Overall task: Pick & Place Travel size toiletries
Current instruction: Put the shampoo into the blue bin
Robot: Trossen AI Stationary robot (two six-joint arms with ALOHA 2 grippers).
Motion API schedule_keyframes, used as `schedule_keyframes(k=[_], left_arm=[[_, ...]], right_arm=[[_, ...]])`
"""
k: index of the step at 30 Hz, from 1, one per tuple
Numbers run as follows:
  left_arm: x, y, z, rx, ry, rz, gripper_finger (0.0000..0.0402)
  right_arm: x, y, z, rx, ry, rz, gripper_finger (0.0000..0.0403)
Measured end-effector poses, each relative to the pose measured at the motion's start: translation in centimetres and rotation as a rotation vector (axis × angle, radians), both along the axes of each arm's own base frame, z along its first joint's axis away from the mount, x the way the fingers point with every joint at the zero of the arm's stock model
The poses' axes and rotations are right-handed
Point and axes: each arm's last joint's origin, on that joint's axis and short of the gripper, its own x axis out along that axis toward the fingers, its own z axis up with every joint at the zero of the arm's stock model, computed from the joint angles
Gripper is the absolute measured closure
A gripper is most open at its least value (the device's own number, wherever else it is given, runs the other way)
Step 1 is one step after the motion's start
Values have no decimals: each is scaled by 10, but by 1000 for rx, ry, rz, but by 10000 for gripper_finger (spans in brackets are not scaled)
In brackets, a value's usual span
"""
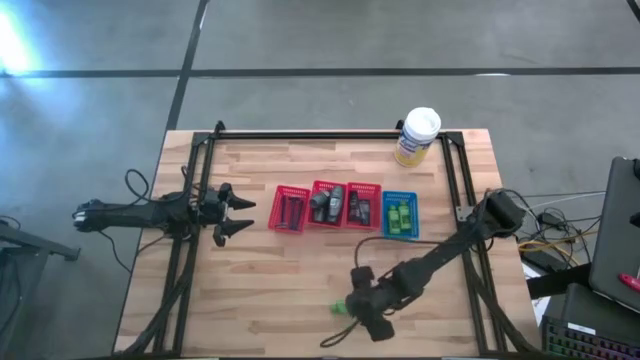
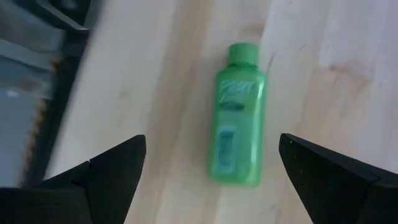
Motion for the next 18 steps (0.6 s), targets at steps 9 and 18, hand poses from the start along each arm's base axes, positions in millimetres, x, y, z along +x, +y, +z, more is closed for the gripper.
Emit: schedule_keyframes(k=[9, 18], left_arm=[[0, 0, 0, 0, 0, 0, 110], [0, 0, 0, 0, 2, 0, 110]], right_arm=[[13, 9, -32, -90, 38, 4, 41], [16, 5, -51, -90, 71, -58, 128]])
